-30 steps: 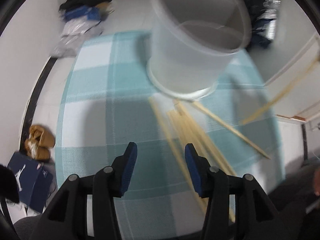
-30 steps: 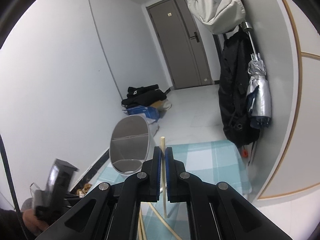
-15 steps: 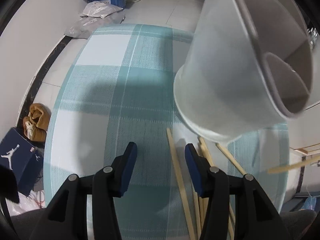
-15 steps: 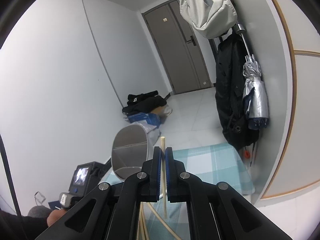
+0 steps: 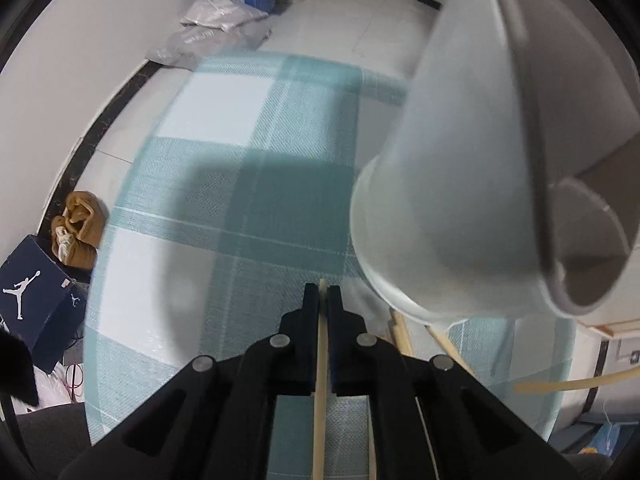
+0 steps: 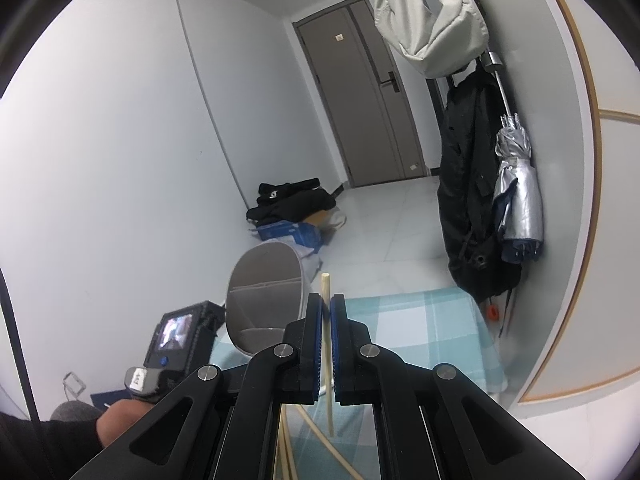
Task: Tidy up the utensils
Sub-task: 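Carry both chopsticks over the utensil holder and drop them into its compartments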
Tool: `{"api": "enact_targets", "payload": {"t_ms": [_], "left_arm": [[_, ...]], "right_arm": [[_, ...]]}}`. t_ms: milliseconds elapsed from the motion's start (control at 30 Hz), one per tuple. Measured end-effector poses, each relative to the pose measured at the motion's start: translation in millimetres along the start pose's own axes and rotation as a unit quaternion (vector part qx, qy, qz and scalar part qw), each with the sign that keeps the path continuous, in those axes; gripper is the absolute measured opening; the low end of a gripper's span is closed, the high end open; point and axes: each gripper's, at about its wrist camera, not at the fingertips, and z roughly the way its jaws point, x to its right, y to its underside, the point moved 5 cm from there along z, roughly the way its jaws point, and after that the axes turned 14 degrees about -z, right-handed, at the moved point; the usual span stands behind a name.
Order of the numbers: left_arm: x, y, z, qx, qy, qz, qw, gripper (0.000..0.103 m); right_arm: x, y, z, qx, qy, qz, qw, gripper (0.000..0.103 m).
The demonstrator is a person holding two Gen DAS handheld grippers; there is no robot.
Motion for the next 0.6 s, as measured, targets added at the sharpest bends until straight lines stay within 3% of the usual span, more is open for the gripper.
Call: {"api": "enact_targets", "payload": {"t_ms": [267, 433, 600], "left_arm": [[-3.2, 10.7, -79.7, 0.078, 0.078, 0.019, 0.9937, 0.001], [3.4, 23.2, -136.8, 0.150, 0.117, 0.052, 0.9804, 0.001], [7.2, 31.9, -152.8, 0.171, 0.139, 0.080, 0.9722, 0.001]], "right_arm": [[-16.6, 3.5, -1.6, -0.004, 0.003, -0.026, 1.000, 0.004], [-30.3, 6.1, -1.1, -0.010, -0.008, -0.036, 0.999, 0.004], [-47.5, 11.5, 4.7, -0.025, -0.011, -0.048, 0.998, 0.003]]}}
